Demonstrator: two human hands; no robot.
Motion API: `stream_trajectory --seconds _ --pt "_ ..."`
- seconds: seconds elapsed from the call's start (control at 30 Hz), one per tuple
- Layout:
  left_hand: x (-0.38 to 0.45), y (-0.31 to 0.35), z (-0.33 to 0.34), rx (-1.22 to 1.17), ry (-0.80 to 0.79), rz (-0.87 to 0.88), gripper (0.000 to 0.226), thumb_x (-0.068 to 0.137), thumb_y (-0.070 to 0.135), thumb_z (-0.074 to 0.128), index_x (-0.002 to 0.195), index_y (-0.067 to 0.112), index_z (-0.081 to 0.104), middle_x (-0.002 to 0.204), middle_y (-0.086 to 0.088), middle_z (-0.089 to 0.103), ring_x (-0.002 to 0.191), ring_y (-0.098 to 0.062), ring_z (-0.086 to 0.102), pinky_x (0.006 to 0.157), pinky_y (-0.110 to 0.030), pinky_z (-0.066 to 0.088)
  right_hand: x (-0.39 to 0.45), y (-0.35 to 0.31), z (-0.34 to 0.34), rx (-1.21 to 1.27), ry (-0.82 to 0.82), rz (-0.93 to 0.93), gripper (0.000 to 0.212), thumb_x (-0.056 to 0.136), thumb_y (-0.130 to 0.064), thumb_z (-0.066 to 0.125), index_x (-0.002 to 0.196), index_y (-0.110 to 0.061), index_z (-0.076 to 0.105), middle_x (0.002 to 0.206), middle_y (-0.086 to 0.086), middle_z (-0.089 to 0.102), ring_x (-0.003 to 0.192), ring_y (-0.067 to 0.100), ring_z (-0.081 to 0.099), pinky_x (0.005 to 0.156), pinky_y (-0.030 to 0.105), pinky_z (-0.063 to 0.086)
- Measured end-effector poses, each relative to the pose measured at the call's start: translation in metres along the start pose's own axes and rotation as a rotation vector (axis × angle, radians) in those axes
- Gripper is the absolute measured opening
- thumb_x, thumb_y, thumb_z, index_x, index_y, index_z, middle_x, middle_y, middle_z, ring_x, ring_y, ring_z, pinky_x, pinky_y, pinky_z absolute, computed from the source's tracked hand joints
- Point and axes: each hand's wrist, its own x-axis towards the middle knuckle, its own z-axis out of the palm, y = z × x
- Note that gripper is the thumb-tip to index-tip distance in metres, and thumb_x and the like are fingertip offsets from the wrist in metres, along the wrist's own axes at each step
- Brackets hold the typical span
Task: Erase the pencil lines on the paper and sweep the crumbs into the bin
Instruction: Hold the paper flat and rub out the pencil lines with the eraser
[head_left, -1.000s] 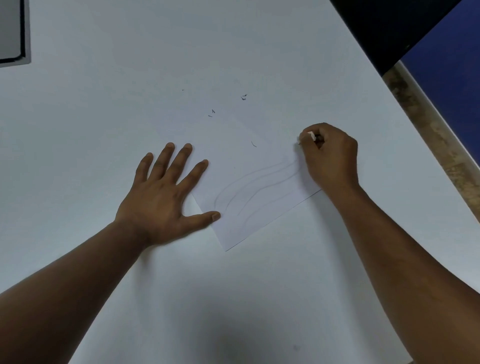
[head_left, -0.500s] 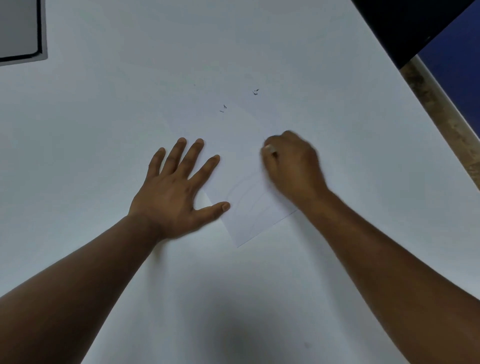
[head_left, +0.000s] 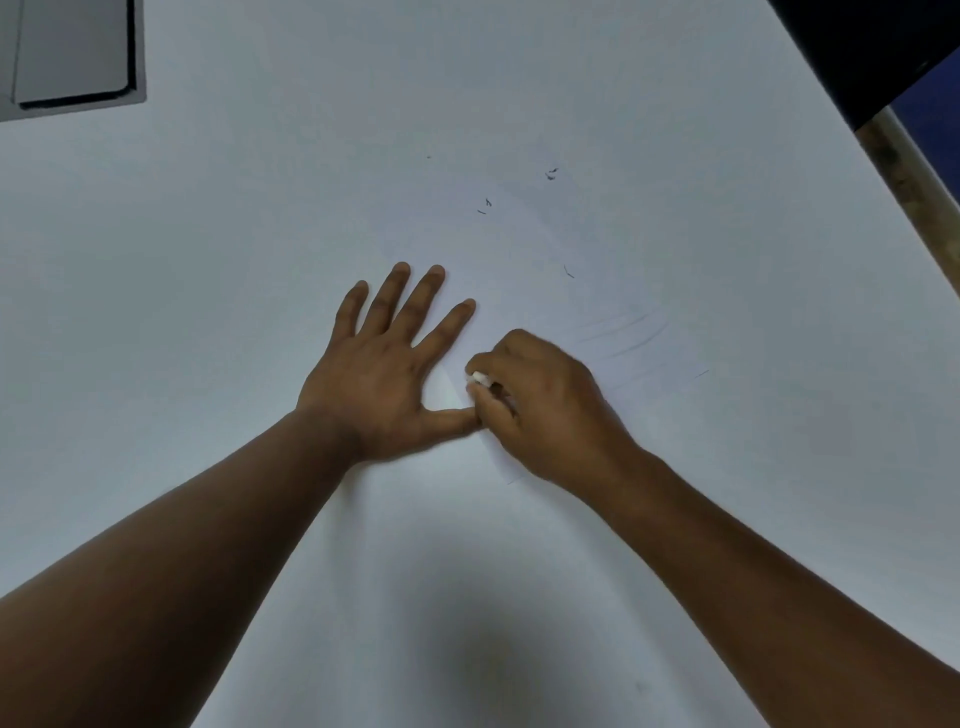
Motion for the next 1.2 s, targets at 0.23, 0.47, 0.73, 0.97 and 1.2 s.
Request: stream_trajectory --seconds 0.23,0.47,0.73,0.97,1.2 --pt "0.001 -0.001 0.001 0.015 -0.004 -0.007 0.107 0.076 0.099 0.006 0.163 0.039 -0.005 0.172 0.001 -0.017 0.157 -0.024 -0.022 0.127 -0.055 -0.006 0.008 0.031 -0.017 -0.086 0.097 0.094 0.019 0.094 -0.020 0.054 0.093 -0.011 0.070 0.086 0.005 0.059 0.076 0.023 0.058 0.066 0.033 0.048" --pt "0.000 -0.002 0.002 -0.004 0.019 -0.012 0.092 0.087 0.088 0.009 0.164 0.039 -0.003 0.173 0.001 -0.015 0.158 -0.024 -0.019 0.127 -0.052 -0.007 0.009 0.032 -0.018 -0.087 0.054 0.115 0.017 0.095 -0.024 0.058 0.100 -0.016 0.072 0.089 0.001 0.063 0.083 0.021 0.059 0.070 0.030 0.046" --pt "0.000 -0.003 0.006 -0.040 0.065 -0.015 0.068 0.101 0.060 0.009 0.165 0.036 0.005 0.174 0.001 -0.006 0.160 -0.025 -0.011 0.128 -0.050 -0.005 0.009 0.026 -0.022 0.197 0.041 0.187 0.016 0.093 -0.031 0.066 0.100 -0.019 0.073 0.083 -0.007 0.070 0.075 0.009 0.064 0.072 0.032 0.055" --pt "0.000 -0.002 0.007 -0.035 0.067 -0.035 0.073 0.099 0.068 0.009 0.165 0.037 0.008 0.174 0.002 -0.005 0.160 -0.023 -0.011 0.128 -0.050 -0.003 0.000 0.022 -0.018 -0.012 -0.032 -0.036 0.014 0.094 -0.023 0.063 0.096 -0.010 0.067 0.083 0.003 0.058 0.068 0.018 0.054 0.061 0.039 0.050" --pt "-0.001 -0.002 0.007 -0.029 0.076 -0.035 0.073 0.098 0.068 0.010 0.164 0.038 0.009 0.174 0.001 -0.004 0.160 -0.025 -0.010 0.128 -0.051 -0.003 0.006 0.036 -0.026 -0.114 0.012 -0.097 0.013 0.093 -0.021 0.062 0.093 -0.009 0.068 0.080 0.002 0.057 0.068 0.018 0.053 0.060 0.037 0.049"
